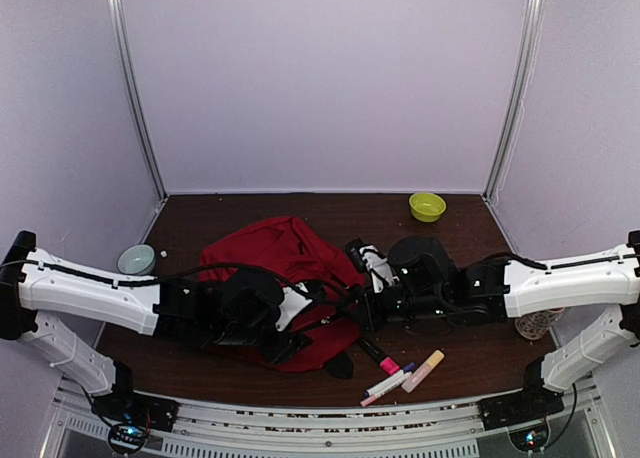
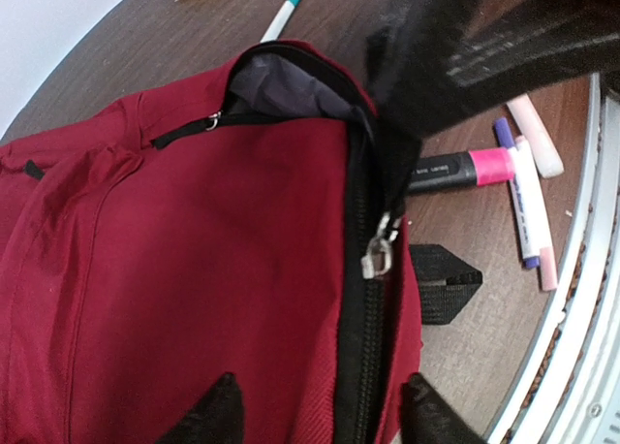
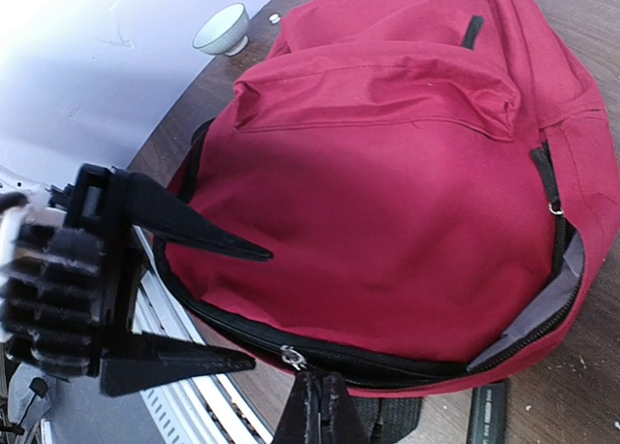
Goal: Pack the student bag
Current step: Hold the largest pocket of the student bag, then zip the student bag into the largest pocket of the bag.
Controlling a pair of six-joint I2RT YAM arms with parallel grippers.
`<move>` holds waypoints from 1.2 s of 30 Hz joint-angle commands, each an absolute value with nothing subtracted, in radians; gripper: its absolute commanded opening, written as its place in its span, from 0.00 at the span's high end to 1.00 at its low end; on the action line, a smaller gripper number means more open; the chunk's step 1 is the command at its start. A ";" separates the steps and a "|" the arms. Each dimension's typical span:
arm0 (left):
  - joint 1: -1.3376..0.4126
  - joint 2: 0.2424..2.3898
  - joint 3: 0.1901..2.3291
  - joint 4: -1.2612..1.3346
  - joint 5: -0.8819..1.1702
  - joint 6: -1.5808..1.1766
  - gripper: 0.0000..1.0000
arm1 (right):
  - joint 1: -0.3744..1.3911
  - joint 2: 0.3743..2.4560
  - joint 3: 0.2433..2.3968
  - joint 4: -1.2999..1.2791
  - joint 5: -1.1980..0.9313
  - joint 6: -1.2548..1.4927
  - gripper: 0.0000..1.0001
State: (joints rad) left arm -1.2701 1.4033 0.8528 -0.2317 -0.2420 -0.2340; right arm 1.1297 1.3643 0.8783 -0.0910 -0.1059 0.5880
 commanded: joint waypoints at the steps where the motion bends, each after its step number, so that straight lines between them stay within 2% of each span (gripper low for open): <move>1: -1.273 1.402 0.836 -0.179 -0.275 -0.208 0.56 | 1.097 1.323 0.835 -0.084 -0.072 0.600 1.00; 5: -1.273 1.418 0.829 -0.193 -0.292 -0.209 0.81 | 1.061 1.314 0.823 -0.091 -0.080 0.594 1.00; 9: -1.273 1.413 0.819 -0.196 -0.292 -0.209 0.99 | 1.024 1.303 0.820 -0.112 -0.080 0.575 1.00; 27: -1.273 1.201 0.657 -0.223 -0.299 -0.282 1.00 | 0.918 1.309 0.824 -0.132 -0.101 0.524 1.00; 36: -1.272 1.216 0.652 -0.215 -0.320 -0.292 1.00 | 0.916 1.277 0.818 -0.169 -0.109 0.517 1.00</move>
State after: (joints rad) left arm -1.2709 1.2102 0.6647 -0.1944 -0.2867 -0.2760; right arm 0.9352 1.3216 0.8246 -0.1253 -0.1455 0.5293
